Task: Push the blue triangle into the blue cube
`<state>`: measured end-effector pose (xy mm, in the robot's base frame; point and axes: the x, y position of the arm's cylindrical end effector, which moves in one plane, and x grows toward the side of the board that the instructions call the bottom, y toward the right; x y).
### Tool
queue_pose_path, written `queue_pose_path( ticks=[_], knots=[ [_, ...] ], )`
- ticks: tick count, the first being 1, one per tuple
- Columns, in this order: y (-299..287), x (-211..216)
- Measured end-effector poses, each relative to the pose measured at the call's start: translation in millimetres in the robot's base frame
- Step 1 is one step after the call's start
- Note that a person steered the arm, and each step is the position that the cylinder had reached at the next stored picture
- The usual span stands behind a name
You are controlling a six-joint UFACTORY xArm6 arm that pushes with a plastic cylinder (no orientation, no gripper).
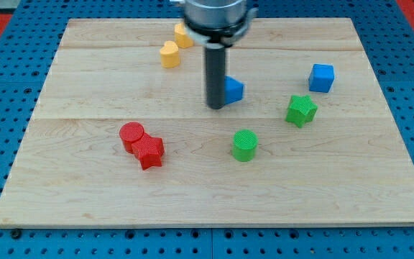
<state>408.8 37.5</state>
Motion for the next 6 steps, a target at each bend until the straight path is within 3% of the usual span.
queue_pose_path(
  ticks=[1, 2, 3, 4, 5, 6],
  knots=[
    [29, -19],
    [-28, -23],
    [-27, -46],
    [76, -55],
    [105, -55],
    [73, -55]
  ],
)
